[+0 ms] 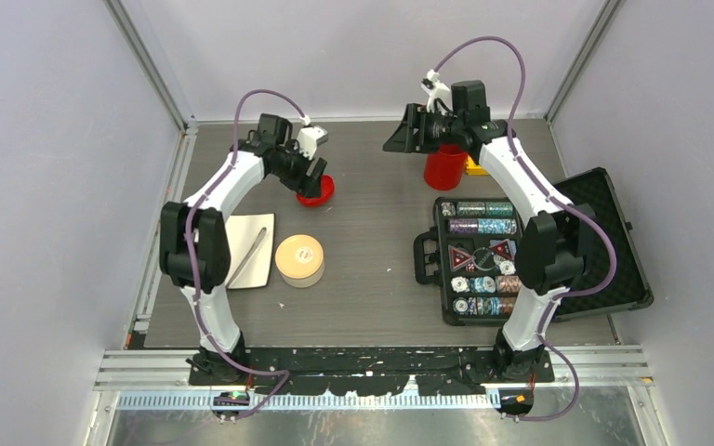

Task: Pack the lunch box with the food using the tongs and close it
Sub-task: Pick up the box lid from the center of the board.

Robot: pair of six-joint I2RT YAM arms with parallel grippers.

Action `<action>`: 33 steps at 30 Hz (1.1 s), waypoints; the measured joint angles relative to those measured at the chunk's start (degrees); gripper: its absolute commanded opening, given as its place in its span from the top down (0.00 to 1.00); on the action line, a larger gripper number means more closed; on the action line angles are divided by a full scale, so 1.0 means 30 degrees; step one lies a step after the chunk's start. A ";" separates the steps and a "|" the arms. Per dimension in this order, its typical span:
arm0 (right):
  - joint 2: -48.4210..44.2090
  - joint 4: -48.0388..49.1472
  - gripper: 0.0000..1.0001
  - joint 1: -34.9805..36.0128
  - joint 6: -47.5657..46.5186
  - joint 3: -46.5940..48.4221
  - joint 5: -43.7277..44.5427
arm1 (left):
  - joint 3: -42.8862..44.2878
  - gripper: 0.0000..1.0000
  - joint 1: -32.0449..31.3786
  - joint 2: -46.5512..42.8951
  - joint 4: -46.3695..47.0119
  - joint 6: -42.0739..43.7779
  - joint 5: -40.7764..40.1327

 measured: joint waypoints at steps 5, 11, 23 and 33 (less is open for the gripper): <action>-0.0066 -0.0153 0.28 -0.0466 0.0044 -0.1188 0.0233 | 0.0925 0.36 -0.0350 0.1683 0.0044 -0.0350 0.0364; -0.0066 -0.0182 0.28 -0.0532 -0.0015 -0.1880 0.0342 | 0.1741 0.41 -0.0794 0.3162 0.0102 -0.1129 0.0576; -0.0066 0.0503 0.28 -0.0532 0.0998 -0.1945 0.0313 | 0.2521 0.95 -0.1151 0.4685 0.0080 -0.2776 -0.0175; 0.0262 0.3395 0.29 -0.0532 0.5654 -0.1326 0.0240 | 0.2506 1.00 -0.0896 0.3045 0.1268 -0.6696 0.0969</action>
